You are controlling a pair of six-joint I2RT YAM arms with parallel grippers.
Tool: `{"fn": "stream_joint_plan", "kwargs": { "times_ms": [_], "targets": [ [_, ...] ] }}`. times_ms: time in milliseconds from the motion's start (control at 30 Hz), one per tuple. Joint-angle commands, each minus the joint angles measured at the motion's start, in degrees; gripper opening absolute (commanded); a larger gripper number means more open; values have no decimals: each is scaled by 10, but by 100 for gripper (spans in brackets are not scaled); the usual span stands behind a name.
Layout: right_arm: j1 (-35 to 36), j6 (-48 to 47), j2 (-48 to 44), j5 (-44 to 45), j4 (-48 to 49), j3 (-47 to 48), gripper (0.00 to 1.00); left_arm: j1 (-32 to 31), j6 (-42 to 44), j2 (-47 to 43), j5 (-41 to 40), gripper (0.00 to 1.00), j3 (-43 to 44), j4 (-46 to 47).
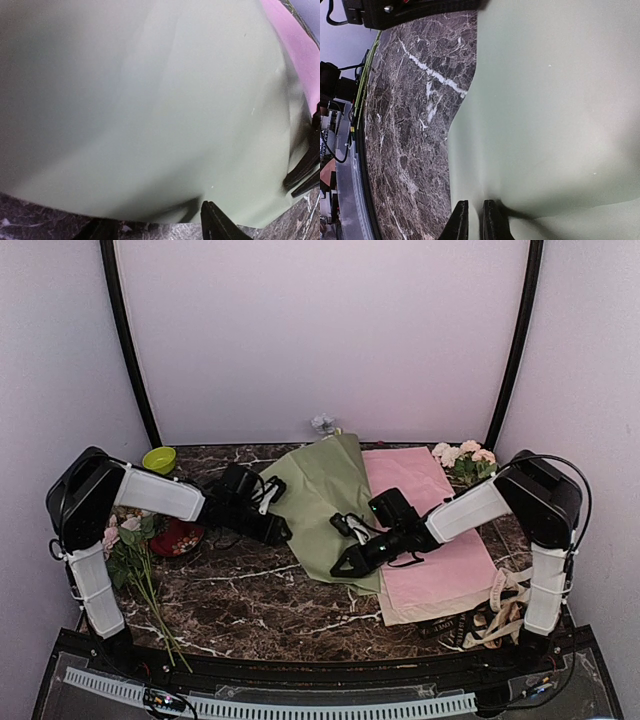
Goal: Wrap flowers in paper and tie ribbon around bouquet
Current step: Press the fold line of the folded wrapping paper.
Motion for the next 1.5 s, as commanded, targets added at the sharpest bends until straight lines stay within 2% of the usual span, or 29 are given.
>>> {"fn": "stream_joint_plan", "kwargs": {
  "times_ms": [0, 100, 233, 333, 567, 767, 933, 1000, 1200, 1467],
  "targets": [
    [19, 9, 17, 16, -31, -13, 12, -4, 59, -85, -14, 59, -4, 8],
    [21, 6, 22, 16, -30, -10, 12, -40, 80, -91, 3, 59, -1, 21],
    [23, 6, 22, 20, -29, -7, 12, -48, 35, -44, 36, 58, 14, 63],
    [28, 5, 23, 27, -33, -4, 12, -50, 15, -23, 58, 57, 45, 59],
    [30, 4, 22, 33, -33, 1, 11, -65, 46, -34, 15, 56, 48, 46],
    [31, 6, 21, 37, -35, 2, 11, -65, 70, -136, -58, 58, -2, 59],
    [31, 5, 22, 39, -41, 6, 11, -76, 87, -175, -14, 58, -19, 93],
    [31, 6, 21, 41, -41, 6, 11, -77, 60, -151, -1, 58, -25, 115],
    [37, 5, 19, 49, -47, 12, 11, -77, 11, -36, -18, 55, 24, 87],
    [41, 8, -5, 57, -57, 33, 12, -76, 19, 29, -23, 55, 30, 58]
  ]
}}
